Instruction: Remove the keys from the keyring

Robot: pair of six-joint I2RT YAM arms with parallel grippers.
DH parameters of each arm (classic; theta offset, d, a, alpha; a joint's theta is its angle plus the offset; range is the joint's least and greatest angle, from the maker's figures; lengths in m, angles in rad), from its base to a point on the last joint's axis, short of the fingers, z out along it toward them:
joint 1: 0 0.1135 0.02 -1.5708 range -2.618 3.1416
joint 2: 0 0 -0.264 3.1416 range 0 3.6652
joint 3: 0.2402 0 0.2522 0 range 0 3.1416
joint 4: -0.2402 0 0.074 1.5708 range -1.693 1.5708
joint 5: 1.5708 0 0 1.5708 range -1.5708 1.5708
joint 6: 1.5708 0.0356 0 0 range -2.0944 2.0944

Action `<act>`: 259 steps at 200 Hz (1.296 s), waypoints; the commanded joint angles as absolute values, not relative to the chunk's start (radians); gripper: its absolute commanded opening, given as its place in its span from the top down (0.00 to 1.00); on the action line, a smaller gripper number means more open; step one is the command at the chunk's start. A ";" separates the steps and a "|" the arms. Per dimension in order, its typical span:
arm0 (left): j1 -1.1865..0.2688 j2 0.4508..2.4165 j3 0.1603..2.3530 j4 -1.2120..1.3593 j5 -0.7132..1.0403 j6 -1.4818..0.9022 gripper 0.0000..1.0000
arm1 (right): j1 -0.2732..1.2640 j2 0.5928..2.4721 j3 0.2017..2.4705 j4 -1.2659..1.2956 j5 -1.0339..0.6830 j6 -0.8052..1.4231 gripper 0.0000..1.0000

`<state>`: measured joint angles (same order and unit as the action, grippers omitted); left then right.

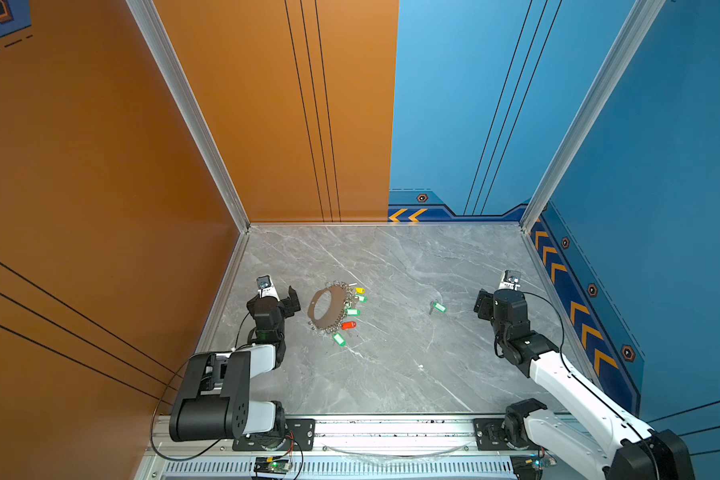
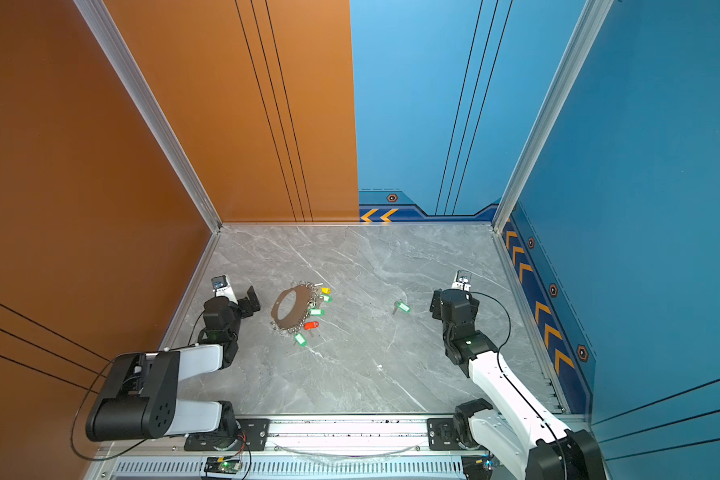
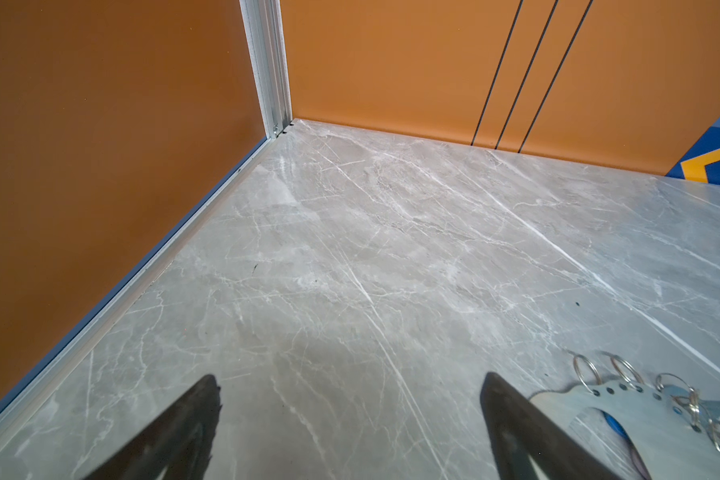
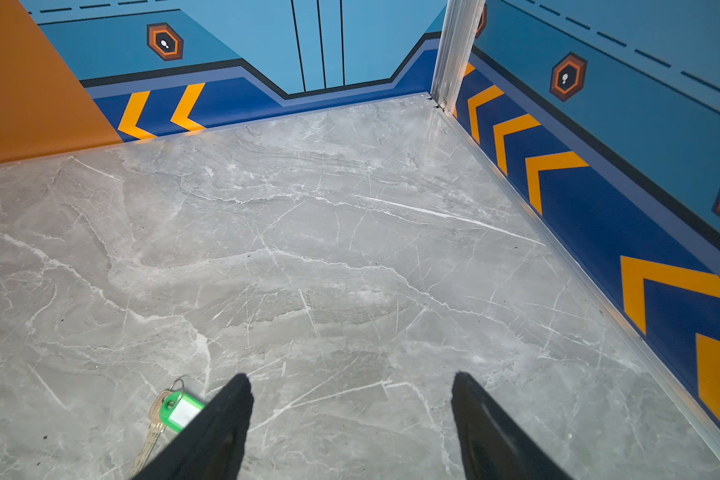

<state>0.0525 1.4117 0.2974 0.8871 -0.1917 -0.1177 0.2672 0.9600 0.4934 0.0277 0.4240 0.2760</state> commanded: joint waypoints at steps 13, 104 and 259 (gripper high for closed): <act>0.052 1.476 0.304 0.980 -0.054 -0.068 0.02 | 0.240 0.998 0.452 0.139 0.451 0.225 0.22; -0.009 1.565 0.374 0.934 -0.048 0.017 0.02 | 0.182 1.241 0.392 0.492 0.556 0.141 0.19; -0.005 1.568 0.376 0.933 -0.038 0.016 0.02 | 0.081 1.552 0.344 0.977 0.233 0.032 0.00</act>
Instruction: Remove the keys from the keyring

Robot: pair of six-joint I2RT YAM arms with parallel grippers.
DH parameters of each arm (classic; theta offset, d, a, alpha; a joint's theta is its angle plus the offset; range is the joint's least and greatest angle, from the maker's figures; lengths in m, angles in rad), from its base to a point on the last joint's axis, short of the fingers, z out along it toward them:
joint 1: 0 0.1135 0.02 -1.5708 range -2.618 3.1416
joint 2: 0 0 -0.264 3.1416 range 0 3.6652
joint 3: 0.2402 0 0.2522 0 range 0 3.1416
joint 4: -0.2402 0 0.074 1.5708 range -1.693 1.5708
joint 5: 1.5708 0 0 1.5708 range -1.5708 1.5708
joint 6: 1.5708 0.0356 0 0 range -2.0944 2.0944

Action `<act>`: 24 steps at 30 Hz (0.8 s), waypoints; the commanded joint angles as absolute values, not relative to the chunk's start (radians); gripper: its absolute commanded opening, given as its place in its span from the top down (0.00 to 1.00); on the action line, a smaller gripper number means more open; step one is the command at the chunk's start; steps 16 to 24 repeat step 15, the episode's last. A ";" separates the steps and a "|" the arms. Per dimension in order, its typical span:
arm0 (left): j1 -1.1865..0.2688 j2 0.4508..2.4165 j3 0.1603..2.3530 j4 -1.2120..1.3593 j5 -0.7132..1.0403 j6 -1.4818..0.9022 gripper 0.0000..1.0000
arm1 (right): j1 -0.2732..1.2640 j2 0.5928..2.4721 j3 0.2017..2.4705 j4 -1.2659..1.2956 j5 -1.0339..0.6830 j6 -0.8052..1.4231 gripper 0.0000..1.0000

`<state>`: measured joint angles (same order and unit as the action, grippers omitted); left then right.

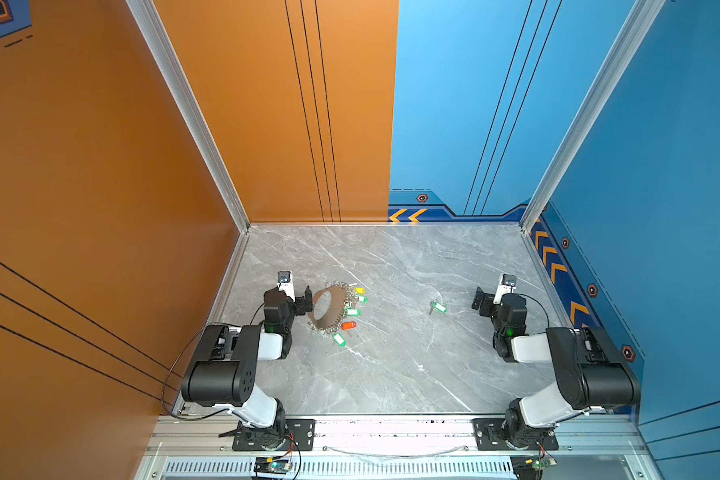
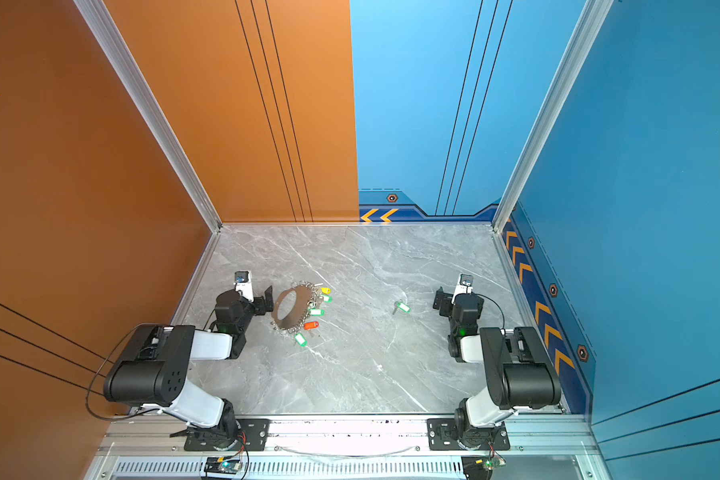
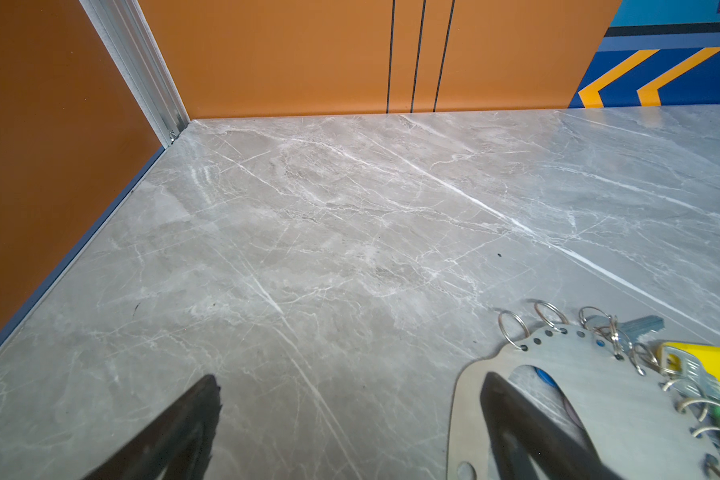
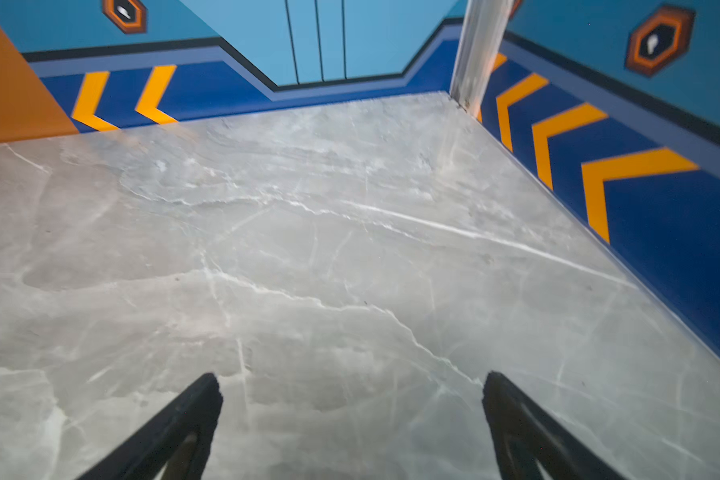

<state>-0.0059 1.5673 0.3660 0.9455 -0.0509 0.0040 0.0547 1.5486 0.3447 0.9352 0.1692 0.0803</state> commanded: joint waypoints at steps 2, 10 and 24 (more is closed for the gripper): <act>-0.005 1.567 0.376 0.933 -0.038 0.017 0.02 | 0.076 1.546 0.349 0.952 0.225 0.035 0.00; -0.004 1.567 0.376 0.933 -0.038 0.016 0.02 | 0.037 1.546 0.377 0.898 0.136 0.054 0.00; -0.005 1.566 0.377 0.933 -0.038 0.016 0.02 | 0.032 1.546 0.374 0.904 0.130 0.058 0.00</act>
